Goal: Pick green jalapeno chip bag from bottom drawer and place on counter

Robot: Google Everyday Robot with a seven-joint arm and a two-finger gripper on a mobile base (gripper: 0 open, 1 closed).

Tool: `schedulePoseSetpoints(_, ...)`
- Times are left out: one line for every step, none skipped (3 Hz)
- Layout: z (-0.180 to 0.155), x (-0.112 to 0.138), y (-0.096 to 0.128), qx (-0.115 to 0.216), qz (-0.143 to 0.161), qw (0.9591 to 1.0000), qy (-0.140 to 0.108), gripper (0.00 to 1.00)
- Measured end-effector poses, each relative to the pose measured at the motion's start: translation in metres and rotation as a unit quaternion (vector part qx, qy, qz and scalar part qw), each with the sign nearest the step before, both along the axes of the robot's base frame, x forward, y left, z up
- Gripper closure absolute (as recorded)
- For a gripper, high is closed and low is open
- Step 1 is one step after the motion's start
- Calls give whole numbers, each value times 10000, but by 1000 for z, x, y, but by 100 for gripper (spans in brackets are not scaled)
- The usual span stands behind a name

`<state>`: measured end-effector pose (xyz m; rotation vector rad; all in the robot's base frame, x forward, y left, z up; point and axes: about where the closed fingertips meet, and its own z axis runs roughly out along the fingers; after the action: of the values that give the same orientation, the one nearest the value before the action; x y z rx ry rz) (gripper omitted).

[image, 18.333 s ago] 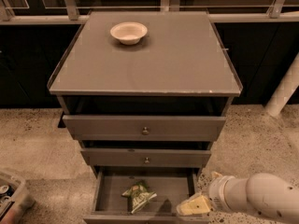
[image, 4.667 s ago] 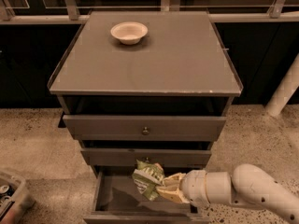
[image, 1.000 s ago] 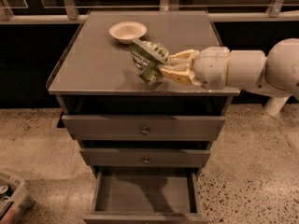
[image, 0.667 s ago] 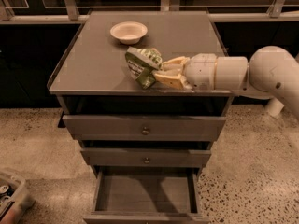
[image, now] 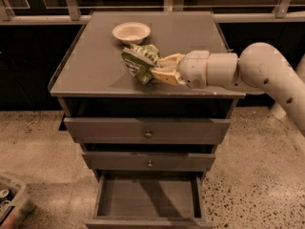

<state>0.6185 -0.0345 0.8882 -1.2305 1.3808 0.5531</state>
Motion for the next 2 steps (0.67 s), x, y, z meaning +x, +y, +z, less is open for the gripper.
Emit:
schedulePoseSetpoints(0, 0, 1, -1, 1, 10000, -1, 81)
schedulePoseSetpoints(0, 0, 1, -1, 2, 10000, -1, 58)
